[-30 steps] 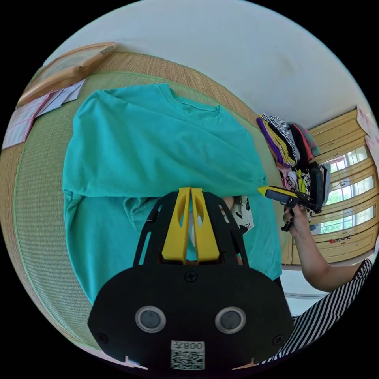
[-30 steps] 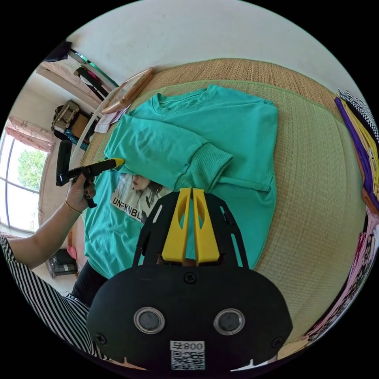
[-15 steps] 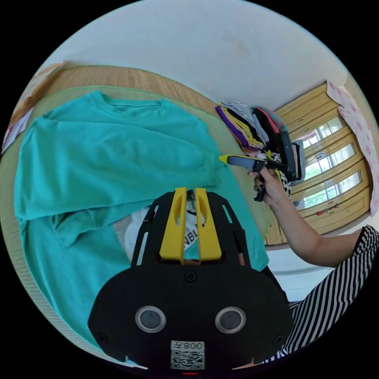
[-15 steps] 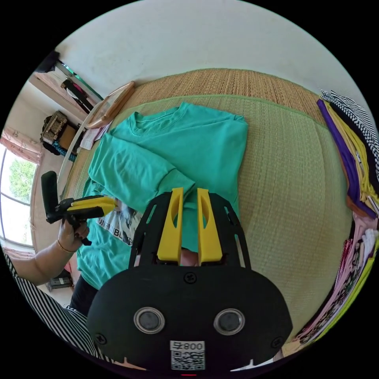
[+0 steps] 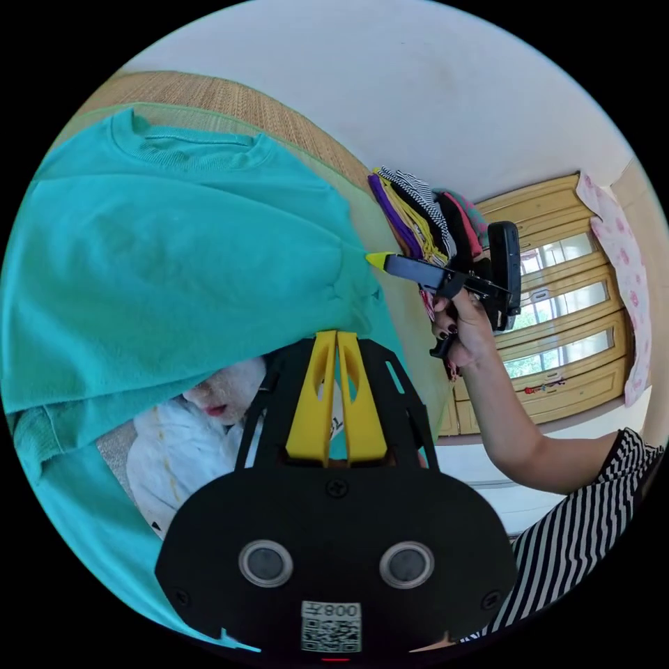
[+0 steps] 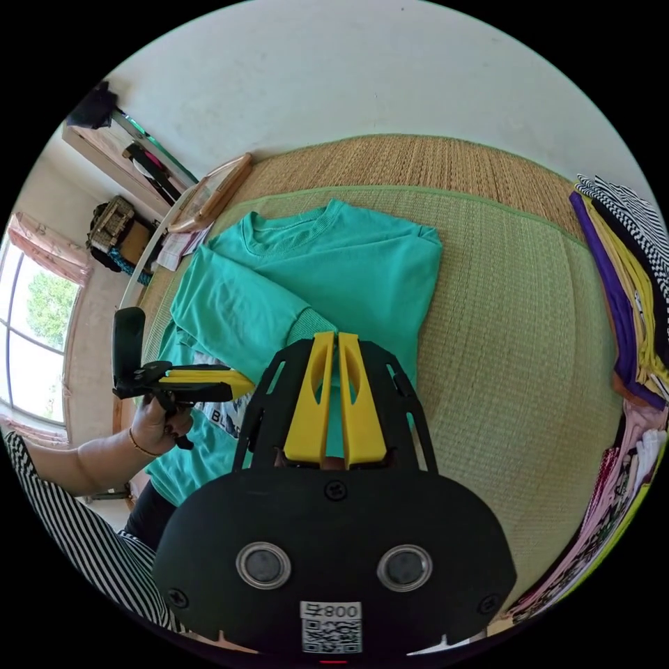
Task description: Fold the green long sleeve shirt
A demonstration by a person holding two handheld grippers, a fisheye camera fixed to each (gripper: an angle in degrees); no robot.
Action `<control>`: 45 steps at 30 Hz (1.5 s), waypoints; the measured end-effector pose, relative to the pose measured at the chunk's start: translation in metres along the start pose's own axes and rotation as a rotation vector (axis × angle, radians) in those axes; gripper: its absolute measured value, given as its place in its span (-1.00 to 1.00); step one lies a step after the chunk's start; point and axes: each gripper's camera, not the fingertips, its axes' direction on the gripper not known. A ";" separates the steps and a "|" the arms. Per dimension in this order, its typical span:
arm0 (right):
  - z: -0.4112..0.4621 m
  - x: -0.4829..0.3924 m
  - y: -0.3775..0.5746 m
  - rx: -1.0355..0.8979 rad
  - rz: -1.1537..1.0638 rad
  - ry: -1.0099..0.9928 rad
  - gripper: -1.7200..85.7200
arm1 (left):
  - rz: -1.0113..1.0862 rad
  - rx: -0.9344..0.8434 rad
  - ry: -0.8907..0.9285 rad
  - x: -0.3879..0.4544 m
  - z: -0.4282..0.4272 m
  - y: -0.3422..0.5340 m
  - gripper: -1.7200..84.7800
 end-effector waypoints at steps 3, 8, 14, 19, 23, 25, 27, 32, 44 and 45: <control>-0.003 0.004 0.001 0.004 0.007 -0.007 -0.95 | 0.009 -0.002 0.014 0.007 0.005 0.004 -0.96; 0.027 0.018 -0.001 -0.083 0.049 -0.005 -0.95 | -0.025 -0.061 0.007 0.005 0.022 0.021 -0.96; -0.003 0.026 0.033 0.038 0.109 -0.028 -0.95 | -0.005 0.075 0.010 0.019 -0.011 0.055 -0.96; -0.008 -0.023 0.062 0.073 -0.010 -0.099 -0.96 | -0.028 0.050 -0.068 0.013 -0.005 0.073 -0.96; 0.041 -0.050 0.067 -0.088 -0.067 -0.002 -0.96 | -0.026 0.016 -0.098 0.019 0.000 0.099 -0.96; 0.040 -0.046 0.075 -0.070 -0.047 -0.040 -0.96 | -0.014 0.035 -0.117 0.029 -0.009 0.114 -0.96; 0.035 -0.041 0.078 -0.077 -0.021 -0.070 -0.96 | 0.018 0.062 -0.112 0.042 -0.027 0.139 -0.96; -0.007 -0.047 0.104 -0.030 -0.020 -0.031 -0.96 | 0.040 0.068 -0.182 0.057 -0.070 0.218 -0.96; -0.010 -0.104 0.286 -0.244 0.025 0.017 -0.96 | -0.149 -0.130 -0.509 0.057 -0.099 0.454 -0.96; -0.002 -0.107 0.300 -0.253 0.032 0.029 -0.96 | -0.135 -0.106 -0.518 0.057 -0.097 0.468 -0.96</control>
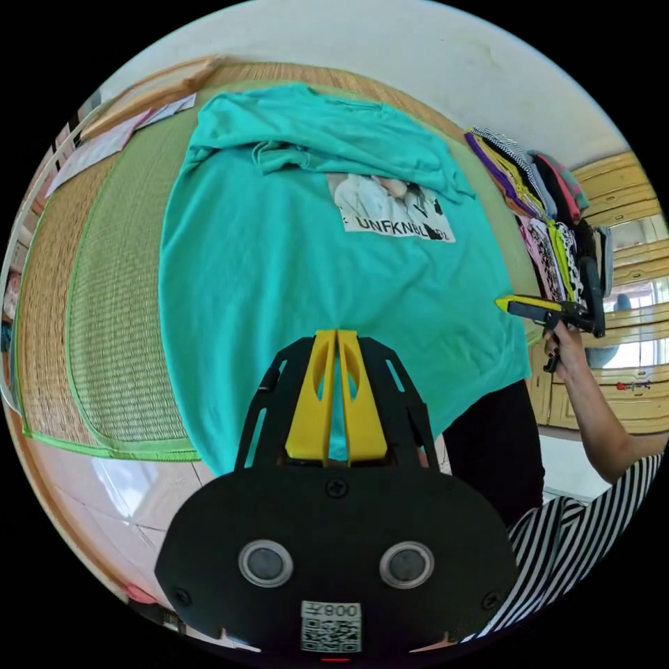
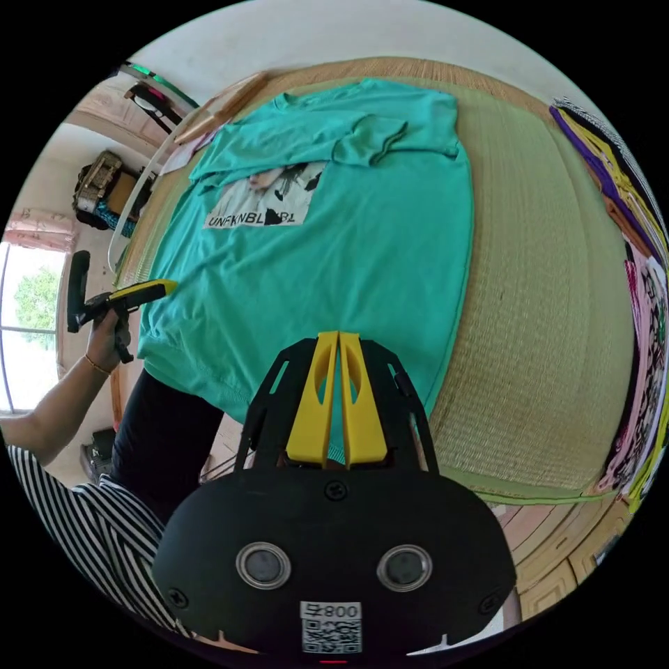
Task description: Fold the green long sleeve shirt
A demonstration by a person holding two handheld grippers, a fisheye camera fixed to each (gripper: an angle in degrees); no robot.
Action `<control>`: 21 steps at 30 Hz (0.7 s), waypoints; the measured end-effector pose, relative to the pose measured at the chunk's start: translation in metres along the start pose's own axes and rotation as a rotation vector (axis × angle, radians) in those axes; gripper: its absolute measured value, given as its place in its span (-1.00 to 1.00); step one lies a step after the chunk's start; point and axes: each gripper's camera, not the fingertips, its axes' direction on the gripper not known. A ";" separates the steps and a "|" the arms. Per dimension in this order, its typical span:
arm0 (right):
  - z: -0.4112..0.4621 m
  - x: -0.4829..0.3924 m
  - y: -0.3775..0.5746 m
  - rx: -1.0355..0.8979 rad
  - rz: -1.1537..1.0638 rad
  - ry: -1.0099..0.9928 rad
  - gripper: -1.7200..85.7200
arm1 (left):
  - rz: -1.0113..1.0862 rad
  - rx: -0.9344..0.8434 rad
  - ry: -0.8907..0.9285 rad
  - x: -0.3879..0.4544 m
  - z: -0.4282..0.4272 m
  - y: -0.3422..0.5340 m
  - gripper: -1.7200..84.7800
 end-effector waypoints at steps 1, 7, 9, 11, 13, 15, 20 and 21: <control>-0.002 0.000 0.011 0.055 0.021 0.000 -0.96 | -0.009 0.004 -0.001 -0.001 0.001 0.005 -0.96; -0.022 0.006 0.034 0.051 0.082 -0.066 -0.96 | -0.104 0.046 0.108 -0.027 -0.016 0.067 -0.95; -0.032 0.008 0.053 0.071 0.088 -0.064 -0.96 | -0.152 0.097 0.146 -0.052 -0.027 0.115 -0.95; -0.039 0.017 0.077 0.091 0.110 -0.079 -0.96 | -0.203 0.116 0.155 -0.075 -0.030 0.158 -0.94; -0.041 0.033 0.114 0.111 0.160 -0.103 -0.96 | -0.273 0.126 0.180 -0.102 -0.026 0.203 -0.93; -0.039 0.047 0.142 0.110 0.204 -0.121 -0.96 | -0.364 0.134 0.217 -0.134 -0.015 0.261 -0.91; -0.026 0.079 0.207 0.117 0.331 -0.199 -0.95 | -0.491 0.121 0.333 -0.176 0.028 0.346 -0.82; -0.023 0.084 0.220 0.121 0.356 -0.215 -0.95 | -0.519 0.135 0.380 -0.185 0.038 0.361 -0.80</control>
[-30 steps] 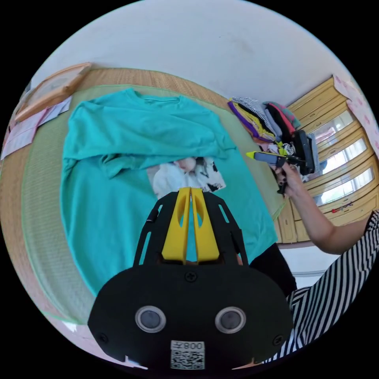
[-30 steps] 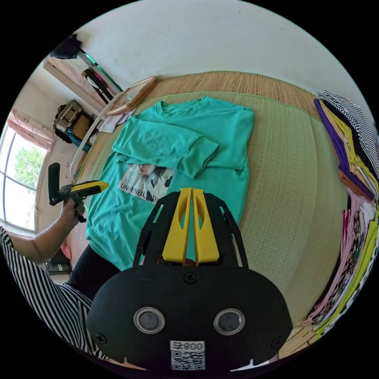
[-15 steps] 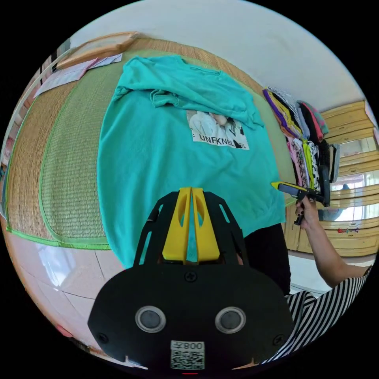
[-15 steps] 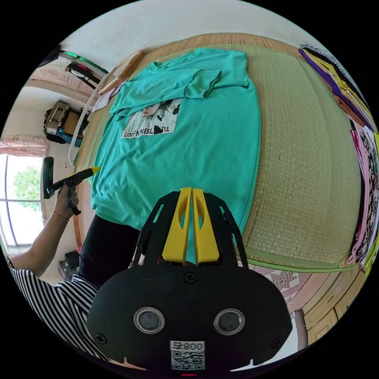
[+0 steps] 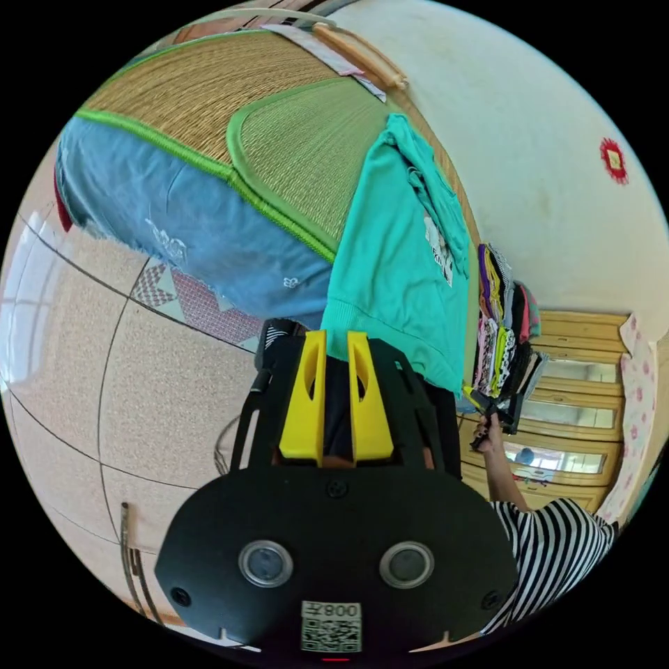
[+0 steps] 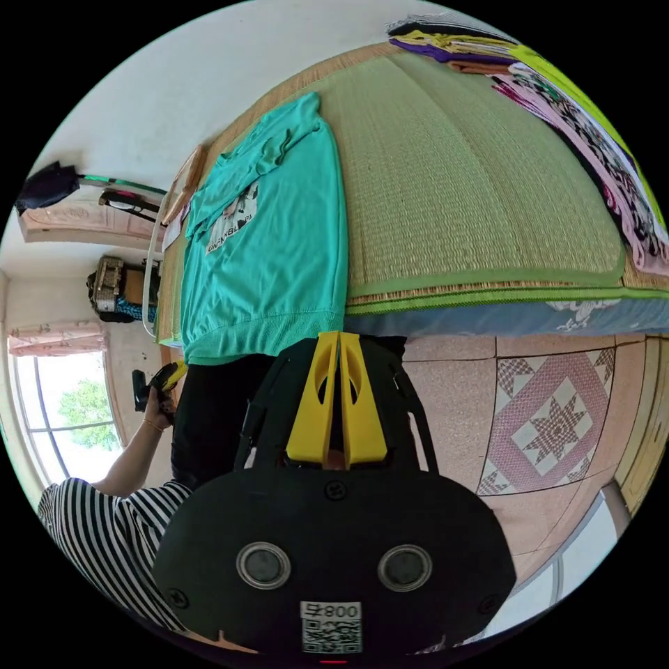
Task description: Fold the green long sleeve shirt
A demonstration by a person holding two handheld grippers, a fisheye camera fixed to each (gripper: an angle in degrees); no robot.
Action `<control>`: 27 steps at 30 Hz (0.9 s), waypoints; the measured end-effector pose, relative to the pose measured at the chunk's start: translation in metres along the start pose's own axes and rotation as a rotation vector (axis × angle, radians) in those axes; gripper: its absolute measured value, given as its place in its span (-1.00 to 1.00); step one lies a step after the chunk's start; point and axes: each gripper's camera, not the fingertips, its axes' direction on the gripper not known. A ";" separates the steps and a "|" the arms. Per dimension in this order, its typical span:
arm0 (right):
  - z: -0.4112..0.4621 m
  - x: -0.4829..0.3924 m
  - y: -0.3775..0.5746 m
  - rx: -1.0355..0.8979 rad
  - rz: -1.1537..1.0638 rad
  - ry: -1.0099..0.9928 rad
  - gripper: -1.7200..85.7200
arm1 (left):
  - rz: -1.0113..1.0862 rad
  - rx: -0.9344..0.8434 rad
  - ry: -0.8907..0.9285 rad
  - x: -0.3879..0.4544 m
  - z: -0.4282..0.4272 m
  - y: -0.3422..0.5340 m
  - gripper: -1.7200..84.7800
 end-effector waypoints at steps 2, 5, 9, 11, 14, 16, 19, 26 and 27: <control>0.001 0.014 0.013 0.008 0.043 -0.030 -0.94 | -0.044 0.004 0.080 -0.024 0.008 0.010 -0.77; 0.001 0.036 0.032 0.037 0.106 -0.110 -0.92 | -0.095 0.028 0.191 -0.060 0.018 0.024 -0.74; 0.003 0.059 0.055 0.051 0.157 -0.149 -0.88 | -0.119 0.045 0.262 -0.096 0.028 0.039 -0.70; 0.004 0.067 0.065 0.054 0.176 -0.162 -0.88 | -0.109 0.038 0.274 -0.108 0.031 0.046 -0.69; 0.010 0.077 0.080 0.054 0.197 -0.174 -0.87 | -0.088 0.043 0.268 -0.126 0.033 0.066 -0.68; 0.018 0.080 0.087 0.042 0.203 -0.172 -0.86 | -0.072 0.043 0.255 -0.134 0.034 0.079 -0.68; 0.029 0.082 0.092 0.034 0.210 -0.182 -0.86 | -0.036 -0.005 0.194 -0.142 0.041 0.096 -0.68; 0.042 0.088 0.107 0.044 0.235 -0.203 -0.83 | 0.056 -0.088 0.033 -0.126 0.076 0.096 -0.72; 0.042 0.092 0.111 0.052 0.247 -0.206 -0.83 | 0.061 -0.085 0.011 -0.123 0.079 0.094 -0.74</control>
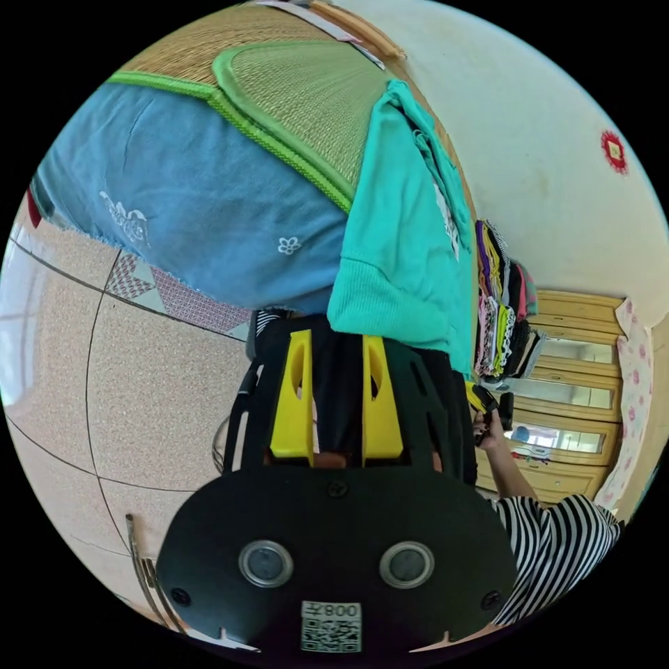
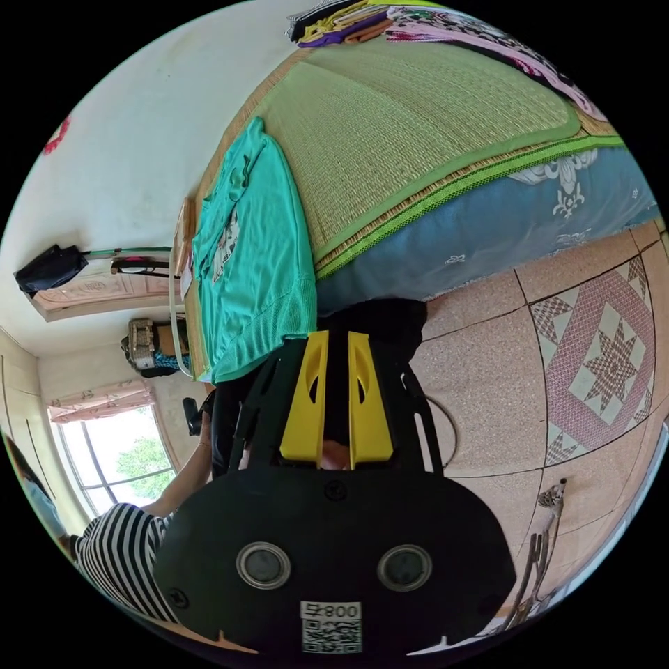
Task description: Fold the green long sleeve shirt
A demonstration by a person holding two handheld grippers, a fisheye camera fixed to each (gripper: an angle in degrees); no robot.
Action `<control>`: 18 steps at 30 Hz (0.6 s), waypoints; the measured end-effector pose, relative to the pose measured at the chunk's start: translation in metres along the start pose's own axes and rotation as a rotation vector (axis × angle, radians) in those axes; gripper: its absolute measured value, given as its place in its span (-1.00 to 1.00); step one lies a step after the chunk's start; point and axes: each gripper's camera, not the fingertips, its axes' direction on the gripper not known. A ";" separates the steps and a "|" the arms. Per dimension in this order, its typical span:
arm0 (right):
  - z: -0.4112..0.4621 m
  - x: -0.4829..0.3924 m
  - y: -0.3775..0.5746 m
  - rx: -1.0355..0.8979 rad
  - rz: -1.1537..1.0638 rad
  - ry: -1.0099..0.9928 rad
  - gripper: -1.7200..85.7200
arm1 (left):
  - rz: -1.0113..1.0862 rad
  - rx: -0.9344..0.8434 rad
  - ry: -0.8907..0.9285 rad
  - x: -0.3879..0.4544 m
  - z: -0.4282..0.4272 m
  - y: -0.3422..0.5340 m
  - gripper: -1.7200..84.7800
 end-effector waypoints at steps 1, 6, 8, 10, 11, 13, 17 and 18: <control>-0.001 0.005 0.003 0.011 0.010 -0.008 -0.82 | 0.003 0.005 -0.010 0.002 0.001 -0.001 -0.76; -0.002 0.023 0.012 0.050 0.037 -0.034 -0.81 | 0.033 0.032 -0.064 0.013 0.000 0.002 -0.89; 0.000 0.027 0.014 0.064 0.042 -0.060 -0.80 | 0.039 0.043 -0.061 0.013 -0.004 0.007 -0.91; 0.006 0.032 0.013 0.073 0.046 -0.095 -0.79 | 0.039 0.060 -0.057 0.012 -0.011 0.014 -0.92; 0.008 0.033 0.012 0.073 0.045 -0.105 -0.79 | 0.039 0.074 -0.061 0.011 -0.016 0.018 -0.92; 0.014 0.035 0.009 0.073 0.040 -0.134 -0.78 | 0.050 0.082 -0.069 0.013 -0.022 0.023 -0.92; 0.024 0.037 0.005 0.067 0.034 -0.163 -0.77 | 0.097 0.078 -0.132 0.024 -0.030 0.031 -0.93; 0.027 0.038 0.003 0.066 0.035 -0.173 -0.77 | 0.107 0.077 -0.153 0.027 -0.030 0.033 -0.93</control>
